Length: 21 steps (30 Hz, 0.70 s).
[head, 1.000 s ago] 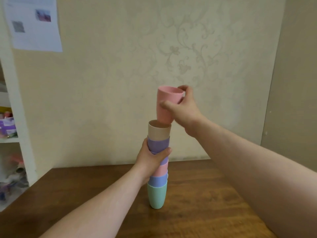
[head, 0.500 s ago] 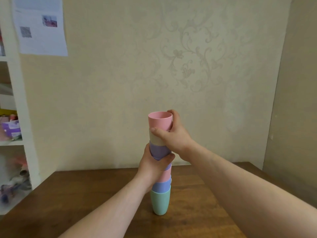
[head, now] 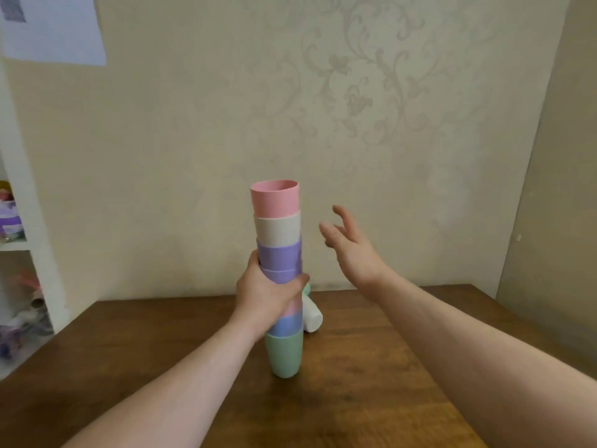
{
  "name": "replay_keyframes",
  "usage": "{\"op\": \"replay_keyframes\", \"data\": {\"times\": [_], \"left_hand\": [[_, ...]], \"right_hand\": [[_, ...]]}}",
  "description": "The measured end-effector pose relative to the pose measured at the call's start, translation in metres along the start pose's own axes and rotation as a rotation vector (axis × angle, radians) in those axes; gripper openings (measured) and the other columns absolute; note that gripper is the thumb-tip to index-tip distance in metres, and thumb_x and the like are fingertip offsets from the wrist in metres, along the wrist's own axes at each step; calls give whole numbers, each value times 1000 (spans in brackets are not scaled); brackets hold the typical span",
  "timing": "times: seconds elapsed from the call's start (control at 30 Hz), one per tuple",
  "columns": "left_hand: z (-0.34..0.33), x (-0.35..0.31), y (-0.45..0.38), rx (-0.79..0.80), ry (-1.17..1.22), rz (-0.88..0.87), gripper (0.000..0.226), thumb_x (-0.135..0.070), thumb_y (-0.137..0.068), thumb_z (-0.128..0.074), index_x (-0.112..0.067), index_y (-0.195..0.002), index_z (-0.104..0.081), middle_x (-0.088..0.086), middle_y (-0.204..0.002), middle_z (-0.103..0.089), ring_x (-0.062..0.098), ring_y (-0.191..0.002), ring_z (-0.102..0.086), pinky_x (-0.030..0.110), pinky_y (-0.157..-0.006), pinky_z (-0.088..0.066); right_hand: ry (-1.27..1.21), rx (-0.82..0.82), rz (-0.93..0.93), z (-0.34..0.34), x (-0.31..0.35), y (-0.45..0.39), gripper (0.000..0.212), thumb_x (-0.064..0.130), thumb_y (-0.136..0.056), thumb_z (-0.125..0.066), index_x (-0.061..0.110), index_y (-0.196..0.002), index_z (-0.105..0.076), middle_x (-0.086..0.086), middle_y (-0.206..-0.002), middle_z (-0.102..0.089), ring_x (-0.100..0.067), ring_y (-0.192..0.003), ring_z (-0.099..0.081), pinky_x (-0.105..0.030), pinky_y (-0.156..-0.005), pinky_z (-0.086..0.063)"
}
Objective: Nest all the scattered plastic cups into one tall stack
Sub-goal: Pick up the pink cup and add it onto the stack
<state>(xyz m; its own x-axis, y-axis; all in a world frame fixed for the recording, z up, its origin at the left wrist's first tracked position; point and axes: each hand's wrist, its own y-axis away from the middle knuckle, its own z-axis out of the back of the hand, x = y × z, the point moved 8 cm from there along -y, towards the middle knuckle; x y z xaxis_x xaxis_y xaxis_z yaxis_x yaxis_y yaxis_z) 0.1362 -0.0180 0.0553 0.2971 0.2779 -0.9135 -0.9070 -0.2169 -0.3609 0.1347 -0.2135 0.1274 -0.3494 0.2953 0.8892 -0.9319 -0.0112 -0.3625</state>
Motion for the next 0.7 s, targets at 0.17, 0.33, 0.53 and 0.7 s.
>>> {"op": "replay_keyframes", "data": {"times": [0.17, 0.33, 0.53, 0.7], "left_hand": [[26, 12, -14, -79, 26, 46, 72, -61, -50, -91, -40, -114, -64, -12, -115, -82, 18, -102, -82, 50, -97, -68], [14, 12, -16, 6, 32, 9, 77, -55, -52, -93, -36, -122, -67, -13, -115, -84, 14, -103, -82, 49, -97, -68], [1, 16, -15, 78, 60, 3, 81, -53, -54, -93, -38, -129, -65, -15, -120, -83, 15, -109, -81, 48, -100, -67], [1, 16, -14, 88, 66, 11, 83, -52, -55, -94, -38, -132, -64, -14, -122, -82, 17, -111, -81, 49, -101, -66]], "right_hand": [[491, -10, -179, -9, -82, -9, 75, 28, -94, -69, 27, -162, -36, -8, -149, -57, -28, -127, -61, -41, -102, -53], [687, 129, -252, -69, -143, -36, 85, 53, -99, -57, 18, -167, -20, -25, -148, -53, -44, -136, -53, -47, -109, -46], [918, 351, -327, -110, -225, -69, 95, 57, -74, -38, 20, -161, -26, -13, -143, -61, -44, -128, -57, -57, -102, -47], [921, 358, -374, -95, -179, -44, 98, 62, -68, -55, 22, -155, -33, -6, -121, -68, -34, -104, -65, -46, -88, -54]]}}
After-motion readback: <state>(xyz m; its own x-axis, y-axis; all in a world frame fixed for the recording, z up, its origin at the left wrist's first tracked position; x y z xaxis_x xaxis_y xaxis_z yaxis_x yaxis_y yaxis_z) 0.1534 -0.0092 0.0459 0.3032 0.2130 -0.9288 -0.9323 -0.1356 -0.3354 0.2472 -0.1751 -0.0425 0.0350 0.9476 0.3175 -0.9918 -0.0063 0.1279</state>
